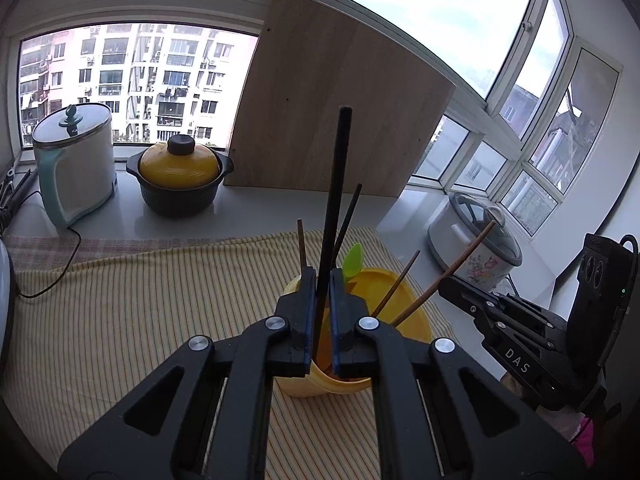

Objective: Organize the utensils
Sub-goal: 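Lower the chopsticks into the container and open both tools, then move both tools back over the remaining wooden chopsticks on the cloth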

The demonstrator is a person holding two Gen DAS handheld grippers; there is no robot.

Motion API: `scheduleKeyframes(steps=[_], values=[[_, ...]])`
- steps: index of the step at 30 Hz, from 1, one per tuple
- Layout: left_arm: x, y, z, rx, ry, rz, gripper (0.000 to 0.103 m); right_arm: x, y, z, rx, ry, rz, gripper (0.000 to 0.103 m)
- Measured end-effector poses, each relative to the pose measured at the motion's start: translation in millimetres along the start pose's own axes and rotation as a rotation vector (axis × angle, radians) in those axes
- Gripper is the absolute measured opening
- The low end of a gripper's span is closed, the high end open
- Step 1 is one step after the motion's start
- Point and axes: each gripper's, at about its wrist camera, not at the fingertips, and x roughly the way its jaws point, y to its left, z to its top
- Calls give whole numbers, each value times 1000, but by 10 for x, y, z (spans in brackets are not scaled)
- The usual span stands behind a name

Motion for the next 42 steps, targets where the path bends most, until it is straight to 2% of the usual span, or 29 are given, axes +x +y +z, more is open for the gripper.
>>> scheduleKeyframes(steps=[2,4,6,14,16,18,24,26,27,30,31,36,41,42], values=[[-14,-17,-13,5,4,-3,3,-3,10,-12,0,4,2,3],[-31,-24,-20,8,6,-8,16,-16,28,-24,-3,4,-1,4],[-67,-35,-32,8,2,-12,25,-43,42,-31,-5,-1,-5,21],[-264,-4,-78,3,-23,-3,25,-157,61,-85,13,-10,-10,34],[-321,29,-99,-1,-26,3,25,-195,64,-103,18,-14,-10,43],[-394,70,-129,-1,-37,19,25,-254,94,-126,14,-25,-13,58],[-546,255,-283,12,-24,72,26,-395,265,-191,-7,-37,14,78],[-556,332,-374,33,10,102,31,-416,337,-236,-11,-27,32,84],[-557,380,-427,36,28,118,37,-421,371,-266,-11,-21,45,87],[-542,552,-613,23,93,160,57,-405,474,-359,-10,7,82,88],[-536,621,-677,11,110,171,59,-392,511,-399,-9,16,92,89],[-457,942,-982,-58,198,217,59,-304,673,-578,5,64,139,93],[-349,1212,-1256,-154,291,212,58,-166,794,-774,-11,128,145,93],[-323,1248,-1306,-162,309,216,54,-133,811,-814,-13,141,147,93]])
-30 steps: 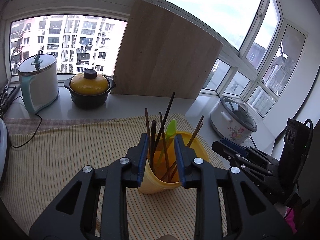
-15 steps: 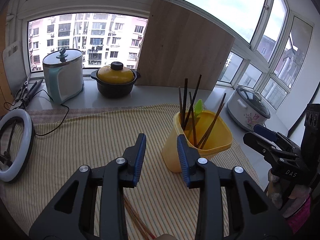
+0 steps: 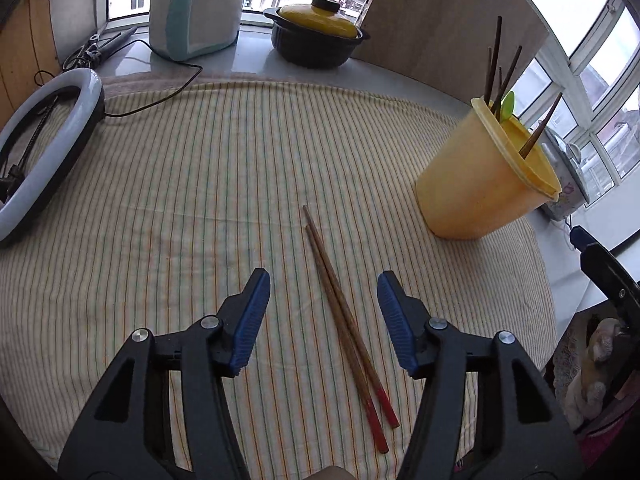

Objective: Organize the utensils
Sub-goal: 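Move both tools back over the remaining wooden chopsticks on the cloth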

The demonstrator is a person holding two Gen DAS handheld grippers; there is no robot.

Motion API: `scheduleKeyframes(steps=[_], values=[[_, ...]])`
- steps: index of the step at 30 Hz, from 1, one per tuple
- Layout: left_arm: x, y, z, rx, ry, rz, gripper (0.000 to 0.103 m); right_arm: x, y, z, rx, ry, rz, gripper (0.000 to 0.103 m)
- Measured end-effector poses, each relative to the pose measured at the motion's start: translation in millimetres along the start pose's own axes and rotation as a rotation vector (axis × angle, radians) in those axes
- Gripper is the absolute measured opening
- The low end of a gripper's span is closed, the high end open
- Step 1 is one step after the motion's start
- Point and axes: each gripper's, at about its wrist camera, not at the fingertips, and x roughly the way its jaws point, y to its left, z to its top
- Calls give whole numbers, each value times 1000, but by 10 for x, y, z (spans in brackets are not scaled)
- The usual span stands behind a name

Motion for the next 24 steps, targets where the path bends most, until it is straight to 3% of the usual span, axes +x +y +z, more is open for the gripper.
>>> scheduleKeyframes(steps=[4,9,24], values=[[200,82,-68,-45,68,-18,40,186,26,-115,-2,63,5,88],[382,83,-82,-78,122,-21,29,333,-20,-223,21,124,27,74],[678,-98,-24,-49,206,24,27,490,-69,-265,28,171,31,51]])
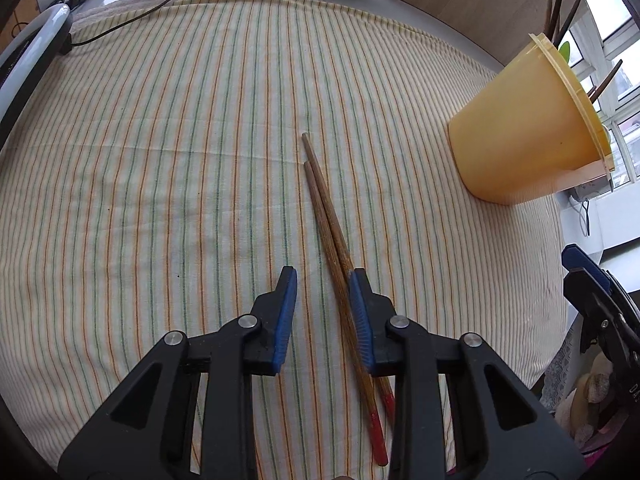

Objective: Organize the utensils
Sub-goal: 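Move both tools back over the remaining wooden chopsticks on the cloth, then grasp one wooden chopstick with the left tool while the right tool grasps the other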

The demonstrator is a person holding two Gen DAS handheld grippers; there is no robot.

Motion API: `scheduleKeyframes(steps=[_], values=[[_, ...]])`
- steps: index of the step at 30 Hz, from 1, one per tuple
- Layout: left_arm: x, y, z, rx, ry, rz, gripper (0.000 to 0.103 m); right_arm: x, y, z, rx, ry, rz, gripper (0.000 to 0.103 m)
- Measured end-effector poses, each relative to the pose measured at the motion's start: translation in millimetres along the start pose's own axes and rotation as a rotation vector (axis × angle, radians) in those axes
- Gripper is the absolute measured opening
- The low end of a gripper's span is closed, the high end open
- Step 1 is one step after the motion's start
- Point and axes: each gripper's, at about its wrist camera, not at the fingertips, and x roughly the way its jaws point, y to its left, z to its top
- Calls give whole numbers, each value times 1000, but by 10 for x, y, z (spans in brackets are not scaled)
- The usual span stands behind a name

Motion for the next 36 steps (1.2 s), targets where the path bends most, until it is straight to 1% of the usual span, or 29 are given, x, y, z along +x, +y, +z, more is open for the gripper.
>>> scheduleKeyframes(steps=[3,7,12,17,21,27,31,36], values=[[30,-58,14,17,2,27,24,19,6,0,-1,6,-1,50],[73,-136,43,47,11,52,23,22,13,-1,0,6,1,49],[156,-280,139,83,16,90,23,57,29,9,6,23,13,43],[174,-267,189,102,15,96,22,94,19,17,23,39,23,41],[191,-246,212,89,16,94,22,135,38,27,18,53,19,39],[236,-338,250,105,-2,131,22,228,29,44,46,81,40,36],[261,-362,243,142,-10,152,10,284,23,60,68,106,52,34],[195,-266,191,174,2,152,7,383,122,98,38,144,62,31]])
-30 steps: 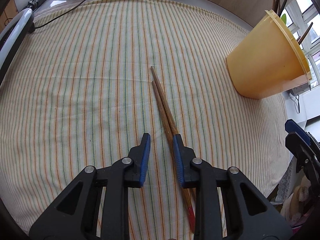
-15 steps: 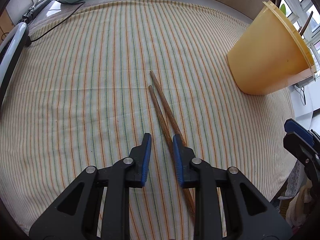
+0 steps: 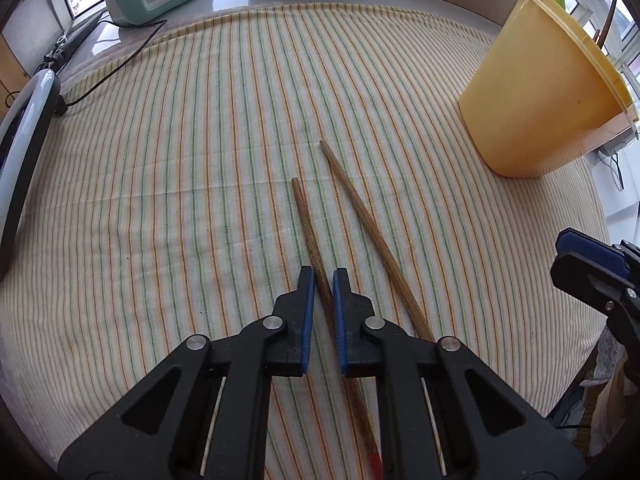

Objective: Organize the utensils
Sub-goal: 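Grasp one wooden chopstick with the left tool while the right tool grasps the other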

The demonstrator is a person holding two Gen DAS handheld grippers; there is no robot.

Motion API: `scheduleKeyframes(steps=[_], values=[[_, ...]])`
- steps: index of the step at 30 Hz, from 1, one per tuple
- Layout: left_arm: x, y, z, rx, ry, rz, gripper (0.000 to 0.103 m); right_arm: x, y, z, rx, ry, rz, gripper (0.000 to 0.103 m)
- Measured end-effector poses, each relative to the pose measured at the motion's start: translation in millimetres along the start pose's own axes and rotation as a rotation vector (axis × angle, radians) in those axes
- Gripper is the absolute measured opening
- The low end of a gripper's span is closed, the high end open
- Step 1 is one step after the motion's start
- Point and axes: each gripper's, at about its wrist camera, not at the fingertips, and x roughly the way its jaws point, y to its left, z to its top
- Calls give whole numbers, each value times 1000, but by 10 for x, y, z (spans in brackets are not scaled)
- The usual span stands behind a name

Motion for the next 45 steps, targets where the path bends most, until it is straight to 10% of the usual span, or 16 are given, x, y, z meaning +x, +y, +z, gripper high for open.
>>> scheduleKeyframes(steps=[24,45], values=[[-149,632,-250,-36,3,-69,7,1094,610,382,-172,296,-61,16],[-367,801,-305,-119,-81,-130,4,898,503,296,-156,218,-42,3]])
